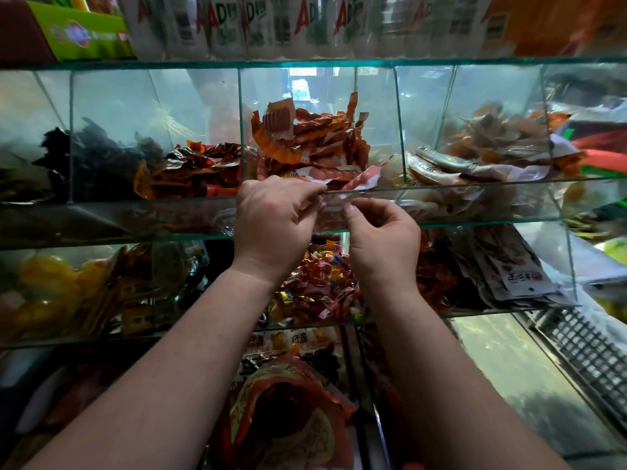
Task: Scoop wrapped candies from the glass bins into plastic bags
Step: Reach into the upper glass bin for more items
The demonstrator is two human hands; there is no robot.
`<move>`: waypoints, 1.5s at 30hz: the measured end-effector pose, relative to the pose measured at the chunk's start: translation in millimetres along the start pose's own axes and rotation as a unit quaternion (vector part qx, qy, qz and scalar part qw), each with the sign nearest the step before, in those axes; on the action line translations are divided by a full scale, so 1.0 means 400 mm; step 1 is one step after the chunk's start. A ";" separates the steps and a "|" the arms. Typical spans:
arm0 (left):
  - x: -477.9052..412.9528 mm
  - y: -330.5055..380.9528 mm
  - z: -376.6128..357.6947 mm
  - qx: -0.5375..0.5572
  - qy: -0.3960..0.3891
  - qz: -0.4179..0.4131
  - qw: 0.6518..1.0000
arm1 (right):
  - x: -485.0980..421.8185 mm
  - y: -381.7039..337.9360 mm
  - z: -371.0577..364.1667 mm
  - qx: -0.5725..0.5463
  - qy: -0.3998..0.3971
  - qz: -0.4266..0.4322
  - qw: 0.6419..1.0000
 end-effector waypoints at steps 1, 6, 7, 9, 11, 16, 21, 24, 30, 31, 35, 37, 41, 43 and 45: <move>-0.001 0.001 0.000 0.000 0.001 -0.002 1.000 | -0.001 0.003 -0.003 -0.026 -0.007 -0.012 1.000; -0.001 -0.001 -0.003 -0.002 -0.007 -0.002 1.000 | 0.005 0.035 -0.026 -0.119 -0.089 -0.090 0.985; 0.000 -0.001 -0.003 -0.003 -0.009 -0.004 1.000 | 0.009 0.040 -0.033 -0.114 -0.116 -0.100 0.982; 0.001 0.001 -0.005 -0.005 -0.022 -0.010 1.000 | 0.017 0.035 -0.050 -0.144 -0.178 -0.094 0.969; 0.003 0.003 -0.007 -0.009 -0.050 -0.026 0.998 | 0.030 0.014 -0.076 -0.233 -0.254 -0.079 0.935; 0.043 0.010 0.009 0.011 -0.100 -0.078 0.992 | 0.053 0.041 -0.056 -0.234 -0.258 -0.115 0.930; 0.234 -0.078 0.033 -0.004 0.021 0.012 1.000 | 0.099 0.084 -0.003 0.018 -0.204 -0.068 0.976; 0.367 -0.214 -0.056 0.026 -0.045 0.199 0.979 | 0.147 0.213 0.018 0.064 -0.205 -0.191 0.958; 0.494 -0.322 -0.213 0.072 -0.190 0.326 0.923 | 0.147 0.292 0.137 0.450 -0.105 -0.123 0.878; 0.495 -0.328 -0.224 0.078 -0.198 0.338 0.917 | 0.139 0.287 0.151 0.510 -0.084 -0.090 0.851; 0.482 -0.331 -0.260 0.087 -0.225 0.358 0.902 | 0.101 0.339 0.191 0.536 -0.102 -0.115 0.830; 0.478 -0.335 -0.259 0.092 -0.209 0.357 0.906 | 0.091 0.369 0.194 0.522 -0.134 -0.125 0.833; 0.479 -0.343 -0.256 0.092 -0.177 0.353 0.914 | 0.074 0.385 0.206 0.525 -0.126 -0.121 0.833; 0.469 -0.348 -0.264 0.075 -0.182 0.354 0.914 | 0.063 0.384 0.211 0.515 -0.110 -0.119 0.842; 0.455 -0.358 -0.276 0.066 -0.196 0.356 0.911 | 0.053 0.387 0.213 0.505 -0.098 -0.127 0.848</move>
Point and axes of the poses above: each hand's wrist, its own x-axis away from the middle knuckle, its own z-axis out of the back of the hand, y = z × x, the point moved 10 cm from there along -x, towards the middle knuckle, and after that the axes turned 12 degrees about -y, right-handed, at the moved point
